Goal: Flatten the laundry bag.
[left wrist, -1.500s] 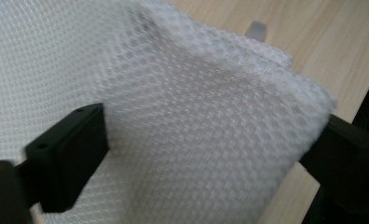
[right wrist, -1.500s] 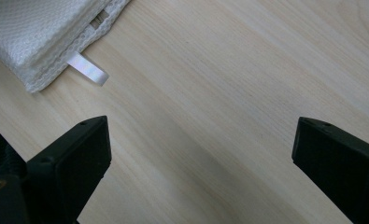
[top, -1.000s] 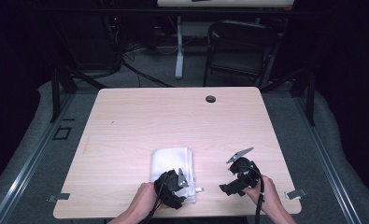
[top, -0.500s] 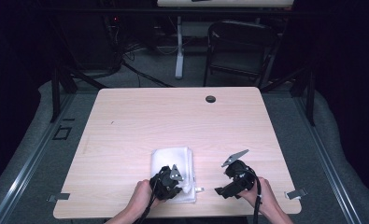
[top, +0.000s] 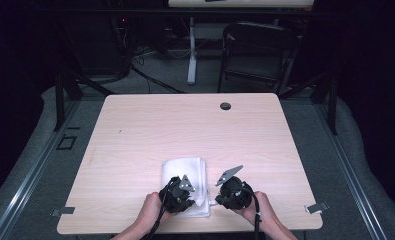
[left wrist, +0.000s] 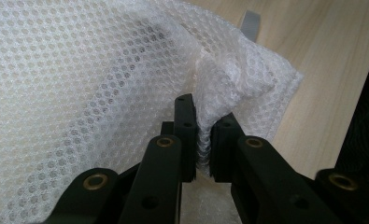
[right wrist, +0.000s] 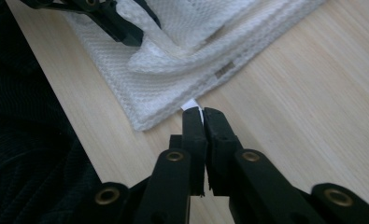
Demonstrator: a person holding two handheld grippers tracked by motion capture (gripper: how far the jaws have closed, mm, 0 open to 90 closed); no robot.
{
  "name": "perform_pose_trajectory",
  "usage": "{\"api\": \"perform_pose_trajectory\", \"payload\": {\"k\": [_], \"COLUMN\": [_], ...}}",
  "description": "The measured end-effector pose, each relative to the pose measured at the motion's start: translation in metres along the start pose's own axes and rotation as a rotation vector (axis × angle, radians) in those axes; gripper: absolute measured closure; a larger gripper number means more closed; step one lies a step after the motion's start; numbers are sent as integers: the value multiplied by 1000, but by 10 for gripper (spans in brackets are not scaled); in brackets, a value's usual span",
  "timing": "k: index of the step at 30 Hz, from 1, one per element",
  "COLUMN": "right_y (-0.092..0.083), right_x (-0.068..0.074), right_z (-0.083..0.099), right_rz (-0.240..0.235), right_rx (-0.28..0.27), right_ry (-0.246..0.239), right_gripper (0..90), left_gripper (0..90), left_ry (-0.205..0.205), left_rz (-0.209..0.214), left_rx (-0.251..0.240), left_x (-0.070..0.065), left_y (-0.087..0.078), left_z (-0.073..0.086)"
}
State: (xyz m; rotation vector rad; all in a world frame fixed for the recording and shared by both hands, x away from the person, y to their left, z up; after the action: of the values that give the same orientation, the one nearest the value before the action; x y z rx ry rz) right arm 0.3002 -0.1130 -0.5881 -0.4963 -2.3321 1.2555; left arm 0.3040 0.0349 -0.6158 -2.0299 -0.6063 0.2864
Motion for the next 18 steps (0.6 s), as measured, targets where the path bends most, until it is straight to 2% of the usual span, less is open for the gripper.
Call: {"api": "perform_pose_trajectory", "payload": {"k": [1,3,6,9,12,18], "right_y": [2,13,22,28,33,37], "right_x": [1,8,16,18,19,18], "right_z": [-1,-7,-10,-13,-14,-13], "right_rz": [7,-19,-32,-34,-43,-44], "right_rx": [11,20,41,69,68,77], "right_ry": [-11,-40,-46,-79,-78,-73], "right_gripper": [898,900,900,900,900,900], "left_gripper": [846,845,845,845,845,845], "left_ry": [1,4,0,-3,-1,-30], "left_rz": [-1,-2,-1,-1,-1,8], "left_rx": [2,0,-4,-6,-6,-20], "left_x": [0,0,0,1,1,1], "left_y": [0,0,0,0,0,1], "left_z": [0,0,0,0,0,-1]}}
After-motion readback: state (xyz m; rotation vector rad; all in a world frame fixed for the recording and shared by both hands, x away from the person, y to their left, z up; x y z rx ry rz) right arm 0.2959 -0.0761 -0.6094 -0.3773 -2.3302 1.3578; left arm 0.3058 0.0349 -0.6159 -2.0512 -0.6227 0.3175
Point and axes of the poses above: each handheld gripper's, and its own axes: y roughly forward along the jaws, z roughly out of its underside, x roughly to its left, the point moved 7 cm from there along y, roughly forward along the jaws, and after that the axes turned 8 degrees about -z, right-handed, at the moved point
